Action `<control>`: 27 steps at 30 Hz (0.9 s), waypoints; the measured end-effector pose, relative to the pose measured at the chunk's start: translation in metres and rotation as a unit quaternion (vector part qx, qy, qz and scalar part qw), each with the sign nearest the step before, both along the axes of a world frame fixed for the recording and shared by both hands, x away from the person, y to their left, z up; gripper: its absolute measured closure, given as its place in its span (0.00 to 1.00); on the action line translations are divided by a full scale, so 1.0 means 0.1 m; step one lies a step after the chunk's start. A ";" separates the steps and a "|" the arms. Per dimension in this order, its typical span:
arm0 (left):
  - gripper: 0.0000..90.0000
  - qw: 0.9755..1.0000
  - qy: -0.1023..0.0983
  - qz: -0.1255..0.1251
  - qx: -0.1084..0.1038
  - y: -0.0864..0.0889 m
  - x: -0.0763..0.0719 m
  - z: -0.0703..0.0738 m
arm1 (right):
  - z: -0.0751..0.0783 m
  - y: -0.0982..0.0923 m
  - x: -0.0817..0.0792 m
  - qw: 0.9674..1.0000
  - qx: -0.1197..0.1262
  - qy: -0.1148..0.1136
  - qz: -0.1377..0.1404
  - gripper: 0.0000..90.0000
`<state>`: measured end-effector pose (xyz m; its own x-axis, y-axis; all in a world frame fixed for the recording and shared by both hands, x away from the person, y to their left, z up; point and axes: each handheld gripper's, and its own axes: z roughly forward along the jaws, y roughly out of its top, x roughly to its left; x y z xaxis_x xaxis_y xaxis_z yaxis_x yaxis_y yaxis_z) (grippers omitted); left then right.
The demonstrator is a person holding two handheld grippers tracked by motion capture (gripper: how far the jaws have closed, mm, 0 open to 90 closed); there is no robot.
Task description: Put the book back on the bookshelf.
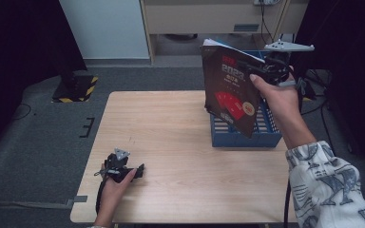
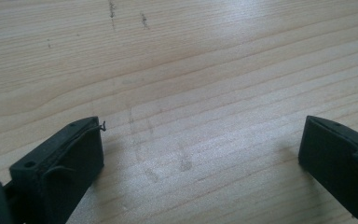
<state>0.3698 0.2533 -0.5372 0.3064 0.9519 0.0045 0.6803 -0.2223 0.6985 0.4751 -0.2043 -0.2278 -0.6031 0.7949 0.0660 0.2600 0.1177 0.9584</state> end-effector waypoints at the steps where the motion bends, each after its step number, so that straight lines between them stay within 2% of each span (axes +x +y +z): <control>1: 0.00 1.000 0.000 -0.001 0.001 0.00 0.00 0.00 | 0.00 0.00 0.00 1.000 0.000 0.000 0.000 0.97; 7: 0.00 1.000 0.000 0.000 0.000 0.00 0.00 0.00 | 0.01 -0.09 -0.03 1.000 -0.004 -0.007 -0.012 0.97; 27: 0.00 1.000 0.000 0.000 0.001 0.00 0.00 0.00 | -0.04 -0.40 -0.07 0.999 -0.006 -0.004 -0.041 0.97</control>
<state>0.3697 0.2532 -0.5372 0.3065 0.9519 0.0057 0.6807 -0.2233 0.6977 0.4685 -0.2444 -0.2314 -0.5361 0.8426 0.0513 0.2614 0.1079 0.9592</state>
